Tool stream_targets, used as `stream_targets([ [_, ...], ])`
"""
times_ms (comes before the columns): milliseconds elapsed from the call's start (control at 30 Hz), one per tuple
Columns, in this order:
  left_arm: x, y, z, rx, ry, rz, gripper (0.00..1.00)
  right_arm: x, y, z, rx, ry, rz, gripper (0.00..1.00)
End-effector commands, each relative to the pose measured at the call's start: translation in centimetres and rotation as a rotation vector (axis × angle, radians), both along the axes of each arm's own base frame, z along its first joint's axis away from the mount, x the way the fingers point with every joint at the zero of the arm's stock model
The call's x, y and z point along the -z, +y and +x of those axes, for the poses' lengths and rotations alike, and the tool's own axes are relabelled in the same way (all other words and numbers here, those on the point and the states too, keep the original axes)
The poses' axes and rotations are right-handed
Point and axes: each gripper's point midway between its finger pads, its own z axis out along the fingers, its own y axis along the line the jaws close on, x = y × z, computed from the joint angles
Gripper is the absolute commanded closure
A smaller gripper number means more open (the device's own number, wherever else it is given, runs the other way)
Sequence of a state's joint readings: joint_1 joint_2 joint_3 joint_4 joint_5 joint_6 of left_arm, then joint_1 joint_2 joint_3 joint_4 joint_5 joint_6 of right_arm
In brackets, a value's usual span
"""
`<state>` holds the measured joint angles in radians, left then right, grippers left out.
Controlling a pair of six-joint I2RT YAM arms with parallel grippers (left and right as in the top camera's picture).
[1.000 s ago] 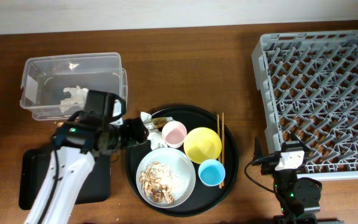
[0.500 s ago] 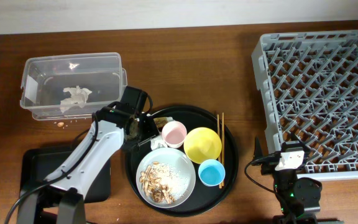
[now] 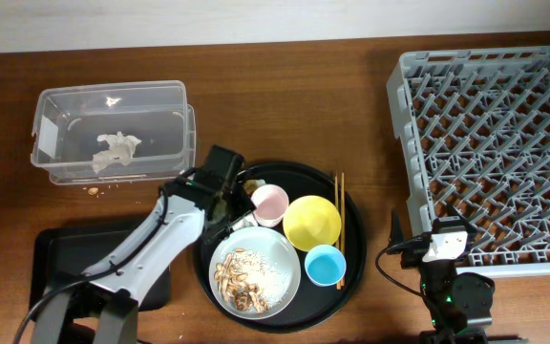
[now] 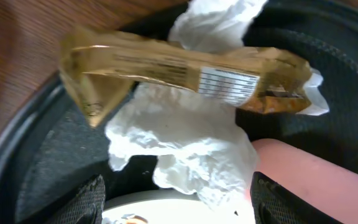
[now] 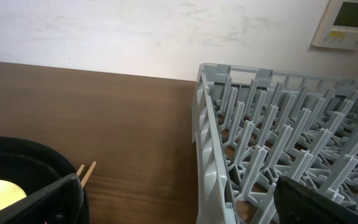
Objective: Sort waste into correct bins and load items into the dishwasher rack
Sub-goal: 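Return the left gripper to the tray and grasp more tissue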
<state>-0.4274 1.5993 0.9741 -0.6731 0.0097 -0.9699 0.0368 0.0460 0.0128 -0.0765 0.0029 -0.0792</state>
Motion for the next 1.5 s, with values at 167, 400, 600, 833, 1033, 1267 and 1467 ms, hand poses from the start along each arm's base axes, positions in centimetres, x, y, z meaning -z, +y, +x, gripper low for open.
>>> stream_targets([
  [167,1.2,1.3,0.3,-0.059,-0.006,0.076,0.3,0.4,-0.3,0.0,0.014,0.007,0.0,0.01],
  [400,2.7,1.2,0.3,-0.097,0.027,0.077,0.3,0.4,-0.3,0.0,0.014,0.007,0.0,0.01],
  [600,2.4,1.1,0.4,-0.095,0.021,0.07,0.55,0.4,-0.3,0.0,0.014,0.007,0.0,0.01],
  [833,-0.3,-0.4,-0.5,-0.033,0.01,-0.038,0.99,0.4,-0.3,0.0,0.014,0.007,0.0,0.01],
  [1033,-3.3,-0.2,-2.9,-0.02,0.025,-0.078,0.99,0.4,-0.3,0.0,0.014,0.007,0.0,0.01],
  [1267,-7.2,0.5,-4.1,-0.019,-0.061,-0.115,0.99,0.4,-0.3,0.0,0.014,0.007,0.0,0.01],
  [1467,-12.5,4.6,-1.8,-0.125,-0.363,0.019,0.99,0.4,-0.3,0.0,0.014,0.007,0.0,0.01],
])
